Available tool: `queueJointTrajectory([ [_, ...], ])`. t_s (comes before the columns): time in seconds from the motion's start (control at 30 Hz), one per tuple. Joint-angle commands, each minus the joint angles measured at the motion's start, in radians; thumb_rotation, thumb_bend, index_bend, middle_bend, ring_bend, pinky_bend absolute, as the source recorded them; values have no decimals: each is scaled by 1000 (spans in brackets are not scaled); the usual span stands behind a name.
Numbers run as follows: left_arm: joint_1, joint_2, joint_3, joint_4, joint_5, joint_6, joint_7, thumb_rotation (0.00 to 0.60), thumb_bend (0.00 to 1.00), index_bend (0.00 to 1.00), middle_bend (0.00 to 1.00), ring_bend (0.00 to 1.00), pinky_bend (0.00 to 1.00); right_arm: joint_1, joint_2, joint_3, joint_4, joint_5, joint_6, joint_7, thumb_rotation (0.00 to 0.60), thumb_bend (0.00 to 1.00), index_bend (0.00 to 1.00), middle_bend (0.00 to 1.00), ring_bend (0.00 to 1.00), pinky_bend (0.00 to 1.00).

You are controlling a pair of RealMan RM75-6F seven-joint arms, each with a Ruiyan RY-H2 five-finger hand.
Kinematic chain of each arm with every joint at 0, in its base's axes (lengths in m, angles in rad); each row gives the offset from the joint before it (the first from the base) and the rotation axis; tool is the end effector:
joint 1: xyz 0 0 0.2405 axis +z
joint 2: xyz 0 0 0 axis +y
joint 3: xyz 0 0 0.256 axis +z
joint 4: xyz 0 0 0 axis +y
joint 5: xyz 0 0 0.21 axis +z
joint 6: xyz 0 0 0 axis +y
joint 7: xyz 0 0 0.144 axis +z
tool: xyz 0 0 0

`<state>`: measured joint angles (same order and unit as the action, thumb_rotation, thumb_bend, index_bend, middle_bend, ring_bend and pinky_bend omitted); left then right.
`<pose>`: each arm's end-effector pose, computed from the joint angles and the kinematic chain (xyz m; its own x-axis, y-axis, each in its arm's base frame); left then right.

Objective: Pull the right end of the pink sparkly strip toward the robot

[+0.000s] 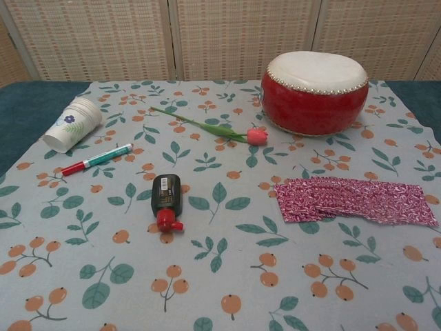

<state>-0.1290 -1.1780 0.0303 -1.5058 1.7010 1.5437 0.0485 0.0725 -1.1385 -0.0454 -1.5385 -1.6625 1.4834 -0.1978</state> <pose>-0.2958 0.1757 0.1345 0.4896 -0.0125 0.8719 0.8439 -0.2449 -0.4774 -0.3126 -0.1556 0.1372 0.6243 -0.0661 0.7784 -0.7754 -0.1737 0.6072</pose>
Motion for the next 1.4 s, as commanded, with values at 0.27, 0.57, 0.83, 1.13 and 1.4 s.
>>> queueJointTrajectory([
  [0.27,8,-13,-5,10,8,27,12,600,328,193,147,189,418,18,13,-4,-19,7,-51,-8,600,222,0,2,0,135],
  [0.57,4,-6,0,5,-1,6,6,600,329,205,148,190,419,65,-77,12,81,31,-136,-47,600,754,0,609,700,643],
  [0.83,6,-2,4,1,14,18,9,600,328,222,156,189,424,122,-101,-15,96,119,-343,-86,600,950,0,715,826,717],
  [1.13,9,2,0,-1,4,20,0,600,330,231,164,190,426,182,-147,6,82,246,-491,-195,600,974,0,719,830,718],
  [1.4,9,3,1,-1,3,16,1,600,329,234,167,190,426,192,-164,5,77,254,-488,-220,600,978,0,719,830,718],
])
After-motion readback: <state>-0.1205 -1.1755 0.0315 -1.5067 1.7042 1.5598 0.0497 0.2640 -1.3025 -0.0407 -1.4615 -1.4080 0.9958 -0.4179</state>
